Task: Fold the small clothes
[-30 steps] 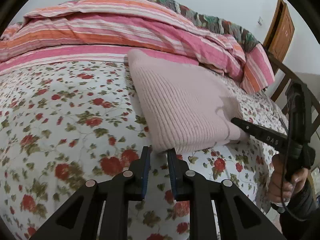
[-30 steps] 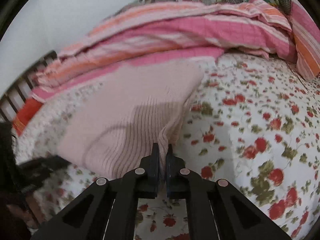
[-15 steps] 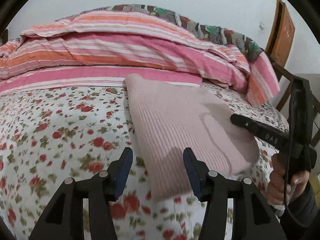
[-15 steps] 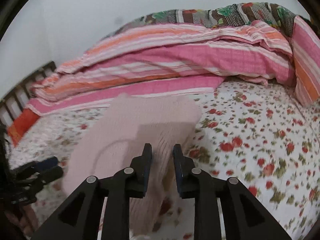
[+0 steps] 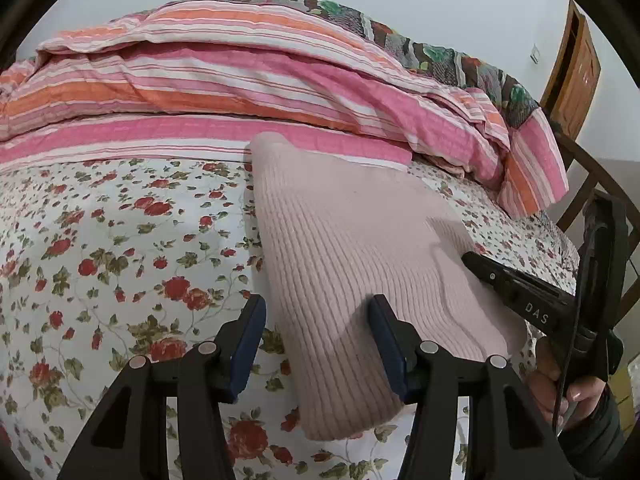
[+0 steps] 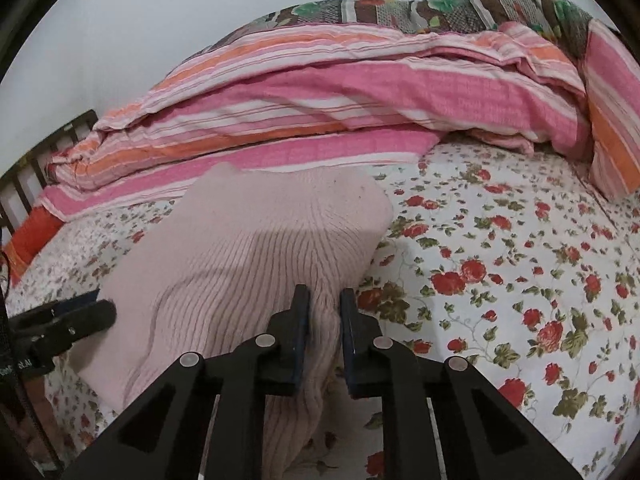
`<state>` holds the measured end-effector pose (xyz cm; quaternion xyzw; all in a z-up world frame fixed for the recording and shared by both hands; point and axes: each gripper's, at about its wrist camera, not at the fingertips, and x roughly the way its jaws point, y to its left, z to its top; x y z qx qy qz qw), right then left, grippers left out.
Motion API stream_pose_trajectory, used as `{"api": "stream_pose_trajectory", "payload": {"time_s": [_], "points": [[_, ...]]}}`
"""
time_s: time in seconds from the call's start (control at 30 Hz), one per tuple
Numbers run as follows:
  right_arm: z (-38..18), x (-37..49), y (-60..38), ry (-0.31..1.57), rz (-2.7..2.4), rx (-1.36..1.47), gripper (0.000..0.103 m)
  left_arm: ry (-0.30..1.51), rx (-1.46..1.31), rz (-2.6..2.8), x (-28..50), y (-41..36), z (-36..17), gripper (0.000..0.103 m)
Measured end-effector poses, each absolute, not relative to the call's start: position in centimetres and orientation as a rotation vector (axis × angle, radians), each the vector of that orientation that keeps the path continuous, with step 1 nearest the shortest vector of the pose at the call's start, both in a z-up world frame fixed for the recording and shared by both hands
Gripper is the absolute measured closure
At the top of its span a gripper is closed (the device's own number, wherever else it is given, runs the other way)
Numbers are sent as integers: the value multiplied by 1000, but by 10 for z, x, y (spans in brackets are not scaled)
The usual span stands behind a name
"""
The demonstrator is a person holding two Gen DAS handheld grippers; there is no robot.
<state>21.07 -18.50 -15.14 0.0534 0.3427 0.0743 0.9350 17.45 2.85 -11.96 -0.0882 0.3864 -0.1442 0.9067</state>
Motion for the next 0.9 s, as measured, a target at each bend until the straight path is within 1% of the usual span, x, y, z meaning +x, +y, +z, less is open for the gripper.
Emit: {"api": "stream_pose_trajectory", "payload": {"time_s": [0.2,0.27,0.33,0.5,0.57,0.6,0.63,0.7,0.77,0.9], "points": [[-147,206,-187,722,144,141,88,801,-168,-286,168,27,-122,50],[-146,204,-191,731,149,172,85,803,-171,-282,166,27,-123,50],[-143,205,-194,734,156,203,76,807,-182,-279,164,28,-125,50],[-140,219,-194,753,176,289,75,818,-206,-282,160,30,-127,50],[-143,225,-191,762,173,290,76,818,-203,-284,157,30,-127,50],[-142,224,-187,749,182,272,87,816,-202,-285,157,31,-126,51],[-139,222,-183,731,180,232,89,811,-201,-284,155,32,-126,51],[-130,212,-182,667,188,177,91,794,-204,-287,152,34,-123,51],[-127,205,-190,624,211,223,91,783,-211,-290,150,36,-121,51],[-151,217,-187,712,135,170,91,801,-276,-306,154,41,-124,51]]}}
